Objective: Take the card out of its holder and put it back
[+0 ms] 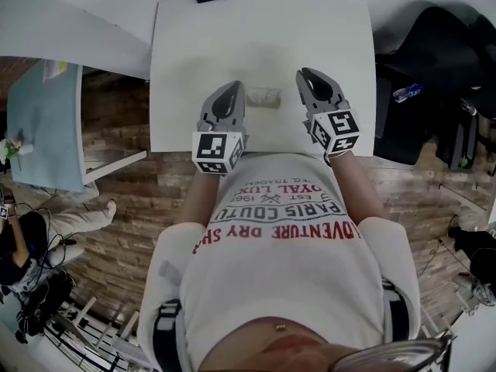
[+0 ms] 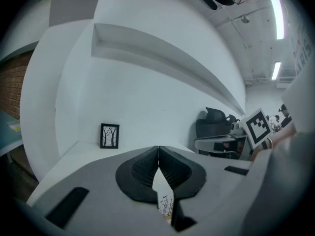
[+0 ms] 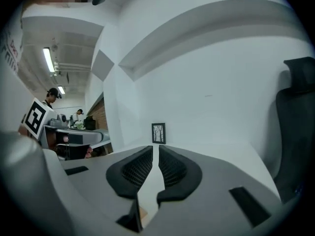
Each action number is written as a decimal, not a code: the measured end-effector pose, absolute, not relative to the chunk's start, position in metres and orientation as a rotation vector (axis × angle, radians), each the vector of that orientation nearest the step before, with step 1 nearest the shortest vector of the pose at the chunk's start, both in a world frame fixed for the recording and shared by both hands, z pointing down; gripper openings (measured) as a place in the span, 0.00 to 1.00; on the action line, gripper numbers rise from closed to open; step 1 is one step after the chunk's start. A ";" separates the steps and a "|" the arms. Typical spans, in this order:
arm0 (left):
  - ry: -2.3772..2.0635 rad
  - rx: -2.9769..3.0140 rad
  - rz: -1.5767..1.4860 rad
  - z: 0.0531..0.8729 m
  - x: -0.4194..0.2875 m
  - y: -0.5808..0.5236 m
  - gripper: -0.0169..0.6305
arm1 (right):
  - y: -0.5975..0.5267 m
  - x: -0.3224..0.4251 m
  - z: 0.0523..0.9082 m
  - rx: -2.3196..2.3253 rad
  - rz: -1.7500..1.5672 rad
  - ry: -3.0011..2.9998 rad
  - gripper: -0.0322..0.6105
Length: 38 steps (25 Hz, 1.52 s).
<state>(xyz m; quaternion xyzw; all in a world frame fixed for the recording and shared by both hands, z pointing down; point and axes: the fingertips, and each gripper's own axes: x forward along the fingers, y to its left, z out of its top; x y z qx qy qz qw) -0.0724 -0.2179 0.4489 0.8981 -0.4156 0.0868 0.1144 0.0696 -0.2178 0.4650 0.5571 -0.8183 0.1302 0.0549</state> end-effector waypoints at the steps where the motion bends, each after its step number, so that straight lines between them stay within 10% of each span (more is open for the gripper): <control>1: -1.204 2.643 0.249 0.447 -0.070 -0.219 0.06 | -0.216 0.075 0.463 1.736 0.394 -2.458 0.13; 38: -1.144 2.680 0.247 0.434 -0.071 -0.231 0.06 | -0.193 0.072 0.469 1.890 0.367 -2.277 0.09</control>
